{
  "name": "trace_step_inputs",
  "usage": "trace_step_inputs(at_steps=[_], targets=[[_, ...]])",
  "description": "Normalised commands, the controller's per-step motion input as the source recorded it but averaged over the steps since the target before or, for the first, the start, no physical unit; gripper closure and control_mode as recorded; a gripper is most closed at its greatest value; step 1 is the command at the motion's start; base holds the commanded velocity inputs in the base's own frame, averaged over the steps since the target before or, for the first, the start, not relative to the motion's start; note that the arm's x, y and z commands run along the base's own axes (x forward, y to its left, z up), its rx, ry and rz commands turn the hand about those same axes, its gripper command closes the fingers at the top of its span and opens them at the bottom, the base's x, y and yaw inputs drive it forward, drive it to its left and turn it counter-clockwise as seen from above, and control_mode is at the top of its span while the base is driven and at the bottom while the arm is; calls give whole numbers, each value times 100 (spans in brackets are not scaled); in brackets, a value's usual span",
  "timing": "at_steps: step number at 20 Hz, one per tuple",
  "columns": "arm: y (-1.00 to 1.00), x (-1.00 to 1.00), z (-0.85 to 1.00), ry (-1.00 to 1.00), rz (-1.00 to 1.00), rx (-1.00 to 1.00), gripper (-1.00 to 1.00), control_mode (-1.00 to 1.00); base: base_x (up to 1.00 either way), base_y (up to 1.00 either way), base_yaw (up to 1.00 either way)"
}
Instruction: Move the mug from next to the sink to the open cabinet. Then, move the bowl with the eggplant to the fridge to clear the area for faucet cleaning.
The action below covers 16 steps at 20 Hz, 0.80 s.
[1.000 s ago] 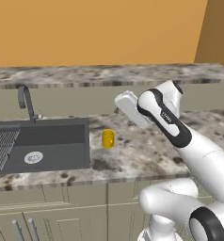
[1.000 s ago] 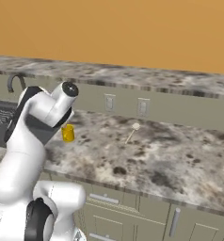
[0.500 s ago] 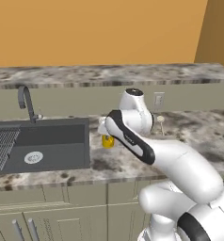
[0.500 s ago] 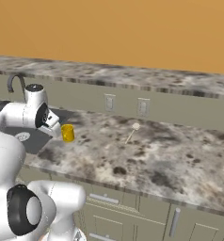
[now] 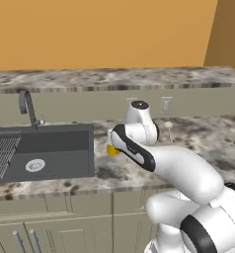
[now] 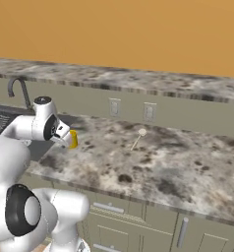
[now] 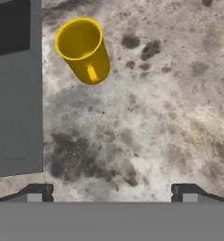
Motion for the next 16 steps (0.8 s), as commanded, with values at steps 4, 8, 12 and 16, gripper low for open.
trace_step_inputs(at_steps=[4,8,12,16], targets=[[3,60,-35,0,0,-2,-100,-100,0,0,0],[0,68,-31,0,0,-2,-100,-100,0,0,0],[6,76,-33,-1,0,-7,-100,-100,0,0,0],[11,35,-38,-5,4,-5,-100,-100,0,0,0]])
